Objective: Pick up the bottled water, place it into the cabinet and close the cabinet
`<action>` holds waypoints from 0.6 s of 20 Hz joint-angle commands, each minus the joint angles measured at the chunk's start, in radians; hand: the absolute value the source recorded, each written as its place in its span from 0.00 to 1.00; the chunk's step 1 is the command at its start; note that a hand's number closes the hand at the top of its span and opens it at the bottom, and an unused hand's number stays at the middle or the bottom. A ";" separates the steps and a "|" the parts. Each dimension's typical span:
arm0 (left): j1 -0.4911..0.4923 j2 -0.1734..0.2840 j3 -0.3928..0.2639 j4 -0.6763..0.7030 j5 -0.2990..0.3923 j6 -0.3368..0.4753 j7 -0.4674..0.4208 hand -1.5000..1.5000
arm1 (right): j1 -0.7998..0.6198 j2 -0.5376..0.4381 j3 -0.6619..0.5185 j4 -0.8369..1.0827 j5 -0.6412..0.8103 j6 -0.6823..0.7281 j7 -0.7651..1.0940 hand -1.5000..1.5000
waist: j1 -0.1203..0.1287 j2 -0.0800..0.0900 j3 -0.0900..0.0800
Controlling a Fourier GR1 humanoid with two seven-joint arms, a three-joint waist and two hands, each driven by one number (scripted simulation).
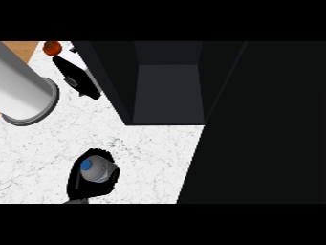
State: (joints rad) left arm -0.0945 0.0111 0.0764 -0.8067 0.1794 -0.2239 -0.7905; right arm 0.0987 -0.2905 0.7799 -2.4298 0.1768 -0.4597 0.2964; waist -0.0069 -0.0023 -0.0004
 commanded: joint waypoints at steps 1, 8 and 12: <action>0.009 0.005 0.018 -0.028 0.037 -0.037 -0.007 1.00 | 0.078 -0.075 -0.002 -0.201 0.059 0.014 0.062 0.00 | -0.002 -0.001 0.000; -0.105 0.056 0.078 0.057 0.084 -0.040 0.032 1.00 | 0.012 -0.048 -0.022 -0.132 0.043 0.025 0.054 0.00 | -0.003 0.002 0.000; -0.084 0.022 0.039 0.003 0.057 0.012 0.012 1.00 | 0.015 -0.036 0.076 -0.180 0.150 0.002 0.123 0.00 | -0.006 -0.001 -0.001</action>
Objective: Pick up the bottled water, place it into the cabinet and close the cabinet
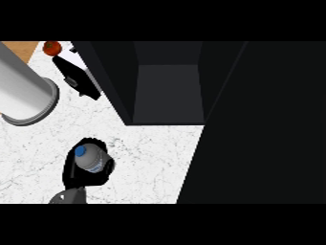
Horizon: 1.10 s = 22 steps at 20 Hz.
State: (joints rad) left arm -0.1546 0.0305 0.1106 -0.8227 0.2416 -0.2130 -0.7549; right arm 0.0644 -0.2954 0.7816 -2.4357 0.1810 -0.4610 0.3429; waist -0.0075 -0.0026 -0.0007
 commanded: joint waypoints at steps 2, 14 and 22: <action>0.071 0.018 -0.027 -0.154 0.016 -0.013 0.093 1.00 | -0.016 -0.015 -0.109 -0.098 -0.019 0.050 0.040 0.00 | 0.010 0.001 0.001; 0.098 -0.030 -0.135 -0.486 0.099 0.108 0.375 1.00 | 0.033 0.006 0.035 -0.112 0.127 -0.010 0.055 0.00 | 0.004 -0.001 0.000; -0.018 -0.030 -0.292 -0.544 0.087 0.304 0.422 1.00 | 0.044 -0.021 0.026 -0.120 0.081 -0.003 0.033 0.00 | -0.004 0.000 0.000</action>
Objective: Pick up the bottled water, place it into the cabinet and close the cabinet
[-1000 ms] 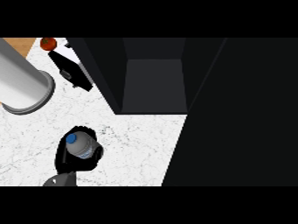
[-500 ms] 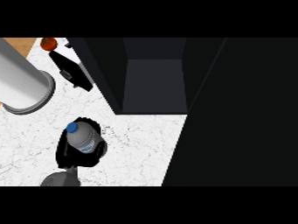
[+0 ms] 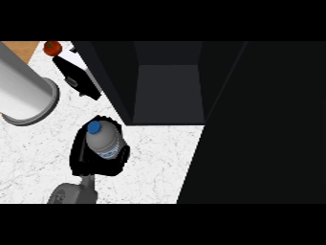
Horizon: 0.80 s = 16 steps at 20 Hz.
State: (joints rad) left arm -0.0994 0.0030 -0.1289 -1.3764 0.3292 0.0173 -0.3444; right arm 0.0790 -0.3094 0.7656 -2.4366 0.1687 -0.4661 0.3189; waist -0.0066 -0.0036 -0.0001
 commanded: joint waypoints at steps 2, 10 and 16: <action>-0.035 -0.003 -0.050 -0.085 -0.019 0.091 0.069 1.00 | 0.123 -0.044 0.010 -0.089 0.008 0.011 -0.095 0.00 | 0.000 0.001 0.001; -0.319 -0.003 -0.088 0.018 0.019 0.284 0.154 1.00 | 0.055 -0.014 0.075 -0.107 0.108 -0.026 -0.002 0.00 | -0.016 0.001 -0.001; -0.378 0.003 -0.103 0.084 -0.015 0.350 0.111 1.00 | 0.085 -0.080 0.039 -0.210 0.080 -0.017 0.049 0.00 | -0.013 0.001 -0.001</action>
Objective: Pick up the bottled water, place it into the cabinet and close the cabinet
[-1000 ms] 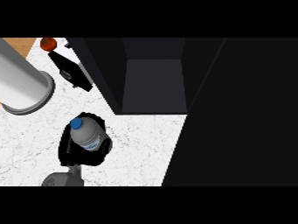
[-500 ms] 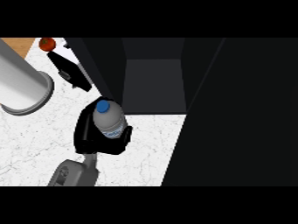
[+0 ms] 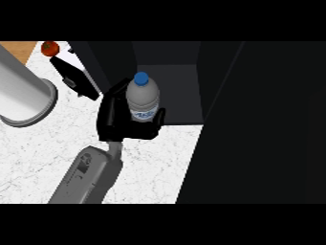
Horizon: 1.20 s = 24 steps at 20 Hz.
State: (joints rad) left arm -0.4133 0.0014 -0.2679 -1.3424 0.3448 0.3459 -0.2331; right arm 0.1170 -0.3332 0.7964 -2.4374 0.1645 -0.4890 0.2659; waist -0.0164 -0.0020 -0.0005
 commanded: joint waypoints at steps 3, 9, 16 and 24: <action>-0.126 -0.001 0.018 0.081 -0.021 0.060 0.037 1.00 | 0.002 -0.029 -0.034 -0.146 0.043 0.022 0.081 0.00 | 0.004 0.001 0.000; -0.315 -0.001 0.093 0.353 -0.033 0.066 -0.025 1.00 | 0.005 0.003 0.003 -0.080 0.035 -0.006 0.019 0.00 | -0.004 0.004 0.000; -0.426 -0.001 0.090 0.519 -0.065 0.098 -0.011 1.00 | 0.059 -0.049 0.010 -0.131 0.035 0.007 -0.006 0.00 | -0.010 0.004 0.000; -0.641 -0.001 0.170 0.828 -0.073 0.194 -0.105 1.00 | 0.031 -0.062 0.021 -0.125 0.009 0.018 -0.002 0.00 | -0.036 0.013 0.000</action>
State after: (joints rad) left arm -0.9493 0.0015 -0.1332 -0.6467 0.2756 0.4978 -0.3214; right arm 0.1284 -0.3611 0.8043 -2.4538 0.1516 -0.4952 0.2314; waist -0.0406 0.0058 -0.0008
